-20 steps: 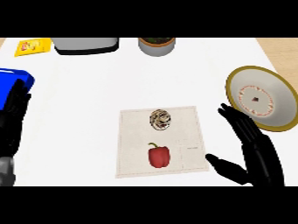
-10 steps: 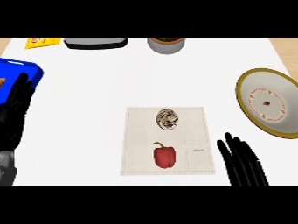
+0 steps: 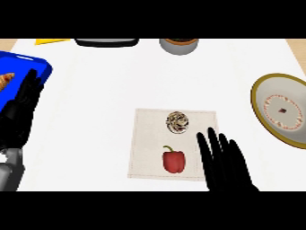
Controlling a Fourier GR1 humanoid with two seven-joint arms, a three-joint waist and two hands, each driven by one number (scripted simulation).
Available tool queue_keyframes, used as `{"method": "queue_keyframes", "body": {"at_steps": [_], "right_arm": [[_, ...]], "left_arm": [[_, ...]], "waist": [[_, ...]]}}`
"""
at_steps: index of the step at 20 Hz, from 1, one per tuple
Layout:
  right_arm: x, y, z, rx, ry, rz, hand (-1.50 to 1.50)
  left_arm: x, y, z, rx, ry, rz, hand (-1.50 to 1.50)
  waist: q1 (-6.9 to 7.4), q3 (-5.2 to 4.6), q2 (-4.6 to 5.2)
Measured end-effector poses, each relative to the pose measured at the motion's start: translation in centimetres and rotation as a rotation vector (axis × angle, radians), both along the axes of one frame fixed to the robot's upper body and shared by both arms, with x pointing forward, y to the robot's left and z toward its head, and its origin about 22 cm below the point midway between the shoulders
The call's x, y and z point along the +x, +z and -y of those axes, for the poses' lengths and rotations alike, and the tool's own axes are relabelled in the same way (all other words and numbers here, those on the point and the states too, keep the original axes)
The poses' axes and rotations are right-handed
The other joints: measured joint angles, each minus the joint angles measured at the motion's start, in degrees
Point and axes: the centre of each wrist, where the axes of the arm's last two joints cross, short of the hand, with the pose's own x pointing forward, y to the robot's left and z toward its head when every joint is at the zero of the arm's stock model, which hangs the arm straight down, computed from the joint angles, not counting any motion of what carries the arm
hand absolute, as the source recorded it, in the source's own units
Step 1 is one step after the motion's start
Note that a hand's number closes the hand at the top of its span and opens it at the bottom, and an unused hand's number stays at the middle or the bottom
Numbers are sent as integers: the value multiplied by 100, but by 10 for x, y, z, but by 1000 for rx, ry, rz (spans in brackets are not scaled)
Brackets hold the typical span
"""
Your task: Pick the bell pepper from the placemat and place it in the bowl
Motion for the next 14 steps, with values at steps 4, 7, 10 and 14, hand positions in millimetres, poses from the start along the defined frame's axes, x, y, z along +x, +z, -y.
{"method": "queue_keyframes", "body": {"at_steps": [4, 7, 10, 14], "right_arm": [[21, 1, -11, -56, -7, -128, -150], [36, -5, -21, -72, 25, -203, -150], [48, -7, -21, -74, 54, -279, -150], [66, -20, -23, -103, 56, -395, -150]], "left_arm": [[0, -1, 2, -5, -10, -2, 0], [0, -6, -3, -1, -11, 2, 0], [2, -4, -6, -1, -9, 7, 0], [1, -1, -7, -6, -6, -1, 0]], "waist": [[50, 6, 13], [50, 10, 11], [30, 13, 4], [45, 14, -2]]}}
